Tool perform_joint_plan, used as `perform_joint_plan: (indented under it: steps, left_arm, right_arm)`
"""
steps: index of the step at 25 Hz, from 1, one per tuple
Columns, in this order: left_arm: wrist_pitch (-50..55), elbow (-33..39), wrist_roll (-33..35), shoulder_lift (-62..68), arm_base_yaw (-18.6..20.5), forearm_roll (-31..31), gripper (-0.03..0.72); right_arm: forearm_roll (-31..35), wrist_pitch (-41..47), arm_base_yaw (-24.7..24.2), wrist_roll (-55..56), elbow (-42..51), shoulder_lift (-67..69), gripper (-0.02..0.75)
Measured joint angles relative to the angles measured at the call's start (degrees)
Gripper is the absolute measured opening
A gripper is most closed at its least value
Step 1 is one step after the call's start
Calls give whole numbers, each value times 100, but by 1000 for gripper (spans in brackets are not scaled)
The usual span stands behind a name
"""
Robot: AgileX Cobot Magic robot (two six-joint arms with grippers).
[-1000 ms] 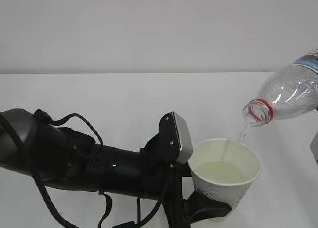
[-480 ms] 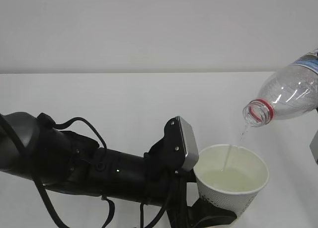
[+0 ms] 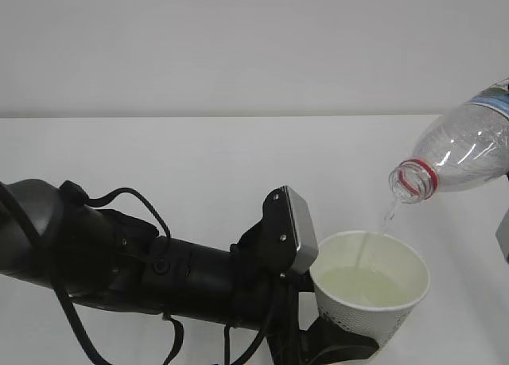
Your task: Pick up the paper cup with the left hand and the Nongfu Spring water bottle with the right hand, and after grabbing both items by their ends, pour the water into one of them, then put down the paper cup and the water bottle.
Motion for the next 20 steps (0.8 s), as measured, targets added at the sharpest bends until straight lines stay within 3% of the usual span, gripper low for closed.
perform_joint_plan:
  steps: [20]
  left_arm:
    - [0, 0, 0, 0, 0, -141, 519]
  right_arm:
    - [0, 0, 0, 248, 0, 0, 458]
